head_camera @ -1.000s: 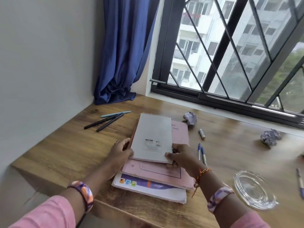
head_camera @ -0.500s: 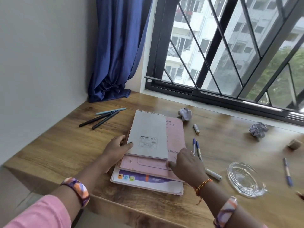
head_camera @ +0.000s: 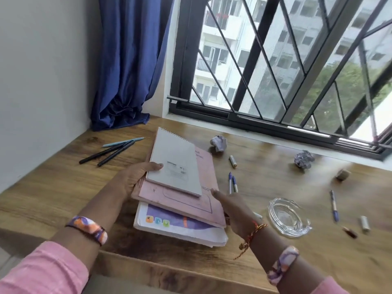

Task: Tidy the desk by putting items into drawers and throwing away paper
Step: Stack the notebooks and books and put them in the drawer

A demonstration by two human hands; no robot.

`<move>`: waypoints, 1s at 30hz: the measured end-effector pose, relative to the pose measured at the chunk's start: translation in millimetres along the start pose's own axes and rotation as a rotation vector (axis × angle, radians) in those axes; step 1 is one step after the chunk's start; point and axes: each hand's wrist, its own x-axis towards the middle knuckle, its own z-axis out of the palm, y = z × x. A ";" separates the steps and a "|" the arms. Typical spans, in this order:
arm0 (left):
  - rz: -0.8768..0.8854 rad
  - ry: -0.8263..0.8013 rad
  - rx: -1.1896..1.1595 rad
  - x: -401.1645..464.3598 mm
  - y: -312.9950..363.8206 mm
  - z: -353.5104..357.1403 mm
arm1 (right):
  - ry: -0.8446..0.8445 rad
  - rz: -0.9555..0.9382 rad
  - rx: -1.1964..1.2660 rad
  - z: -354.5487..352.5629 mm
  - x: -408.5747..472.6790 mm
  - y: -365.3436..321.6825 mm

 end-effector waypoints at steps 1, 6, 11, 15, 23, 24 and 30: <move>0.028 -0.022 -0.013 -6.2 3.7 2.0 | -0.039 0.019 0.059 -1.6 -4.0 0.2; 0.245 -0.140 -0.072 -42.0 29.5 32.8 | -0.126 -0.060 0.278 -25.1 -15.6 -10.5; 0.323 -0.283 -0.062 -78.0 46.7 104.9 | -0.079 -0.297 0.315 -92.7 -43.3 -37.2; 0.396 -0.474 0.018 -101.4 34.7 207.6 | -0.124 -0.401 0.389 -190.9 -80.3 -18.4; 0.238 -0.677 0.107 -117.7 -70.6 429.7 | 0.142 -0.294 0.484 -402.1 -151.4 92.1; 0.208 -0.670 0.106 -115.6 -87.4 449.3 | 0.214 -0.272 0.422 -423.6 -156.8 106.3; -0.023 -0.624 0.064 -104.8 -168.7 512.7 | 0.393 -0.120 0.344 -491.3 -177.8 159.8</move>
